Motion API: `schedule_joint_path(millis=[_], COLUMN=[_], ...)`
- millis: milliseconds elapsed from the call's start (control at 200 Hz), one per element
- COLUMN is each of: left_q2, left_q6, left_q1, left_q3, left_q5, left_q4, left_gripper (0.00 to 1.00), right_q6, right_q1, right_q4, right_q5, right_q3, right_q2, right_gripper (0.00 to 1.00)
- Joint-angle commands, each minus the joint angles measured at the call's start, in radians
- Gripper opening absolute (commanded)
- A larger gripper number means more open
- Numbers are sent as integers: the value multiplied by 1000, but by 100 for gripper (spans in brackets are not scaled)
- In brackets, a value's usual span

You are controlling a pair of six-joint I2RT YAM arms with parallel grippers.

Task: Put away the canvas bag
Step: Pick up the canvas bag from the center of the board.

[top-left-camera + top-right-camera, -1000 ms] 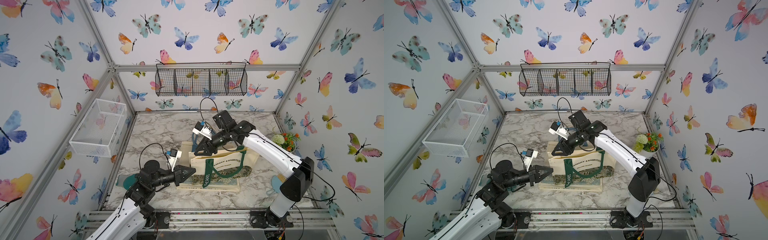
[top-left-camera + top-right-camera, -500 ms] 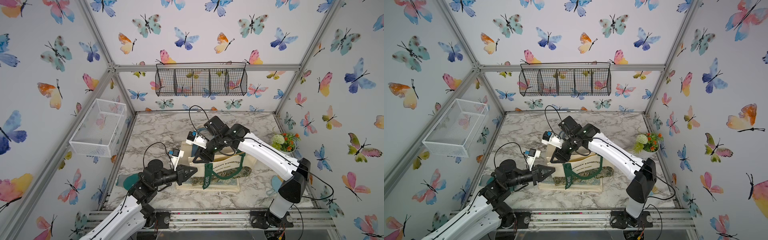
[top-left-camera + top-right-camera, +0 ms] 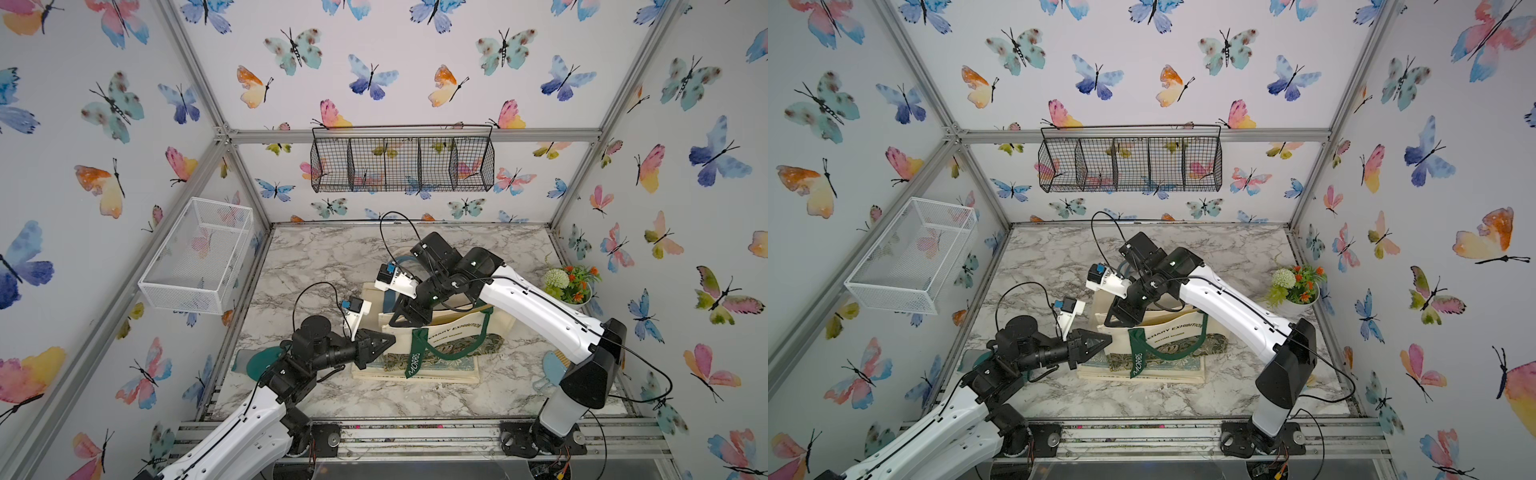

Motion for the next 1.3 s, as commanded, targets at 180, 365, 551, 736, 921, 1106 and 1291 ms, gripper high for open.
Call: schedule_joint_path(millis=[180,365,551,736,921,1106,1291], left_q2=[-2,-7,-8,-11,-8,-8,-10], left_q6=[30,32,34,43,47,49,49], left_q1=[-6,-6,-6,-6,-6,-7,-5], left_q3=[20,14,15,22,23,23,21], left_q5=[-25,-31,-32,-36,-38,-39,-39], left_q4=[-11,-16,-22,-37,-39,-41,-44], left_gripper=[3,2,2,3,2,3,2], right_q6=[-6,1,-4,-4,6,20,31], right_q1=[11,11,15,39,83,91,91], right_q4=[-86,-96,-112,-115,-133,-131,-126], right_q5=[2,-73,-209,-54,125,205,248], right_q3=[20,60,66,25,13,30,39], right_q2=[-24,-14,0,-9,2,5,0], right_gripper=[45,45,45,46,46,40,31])
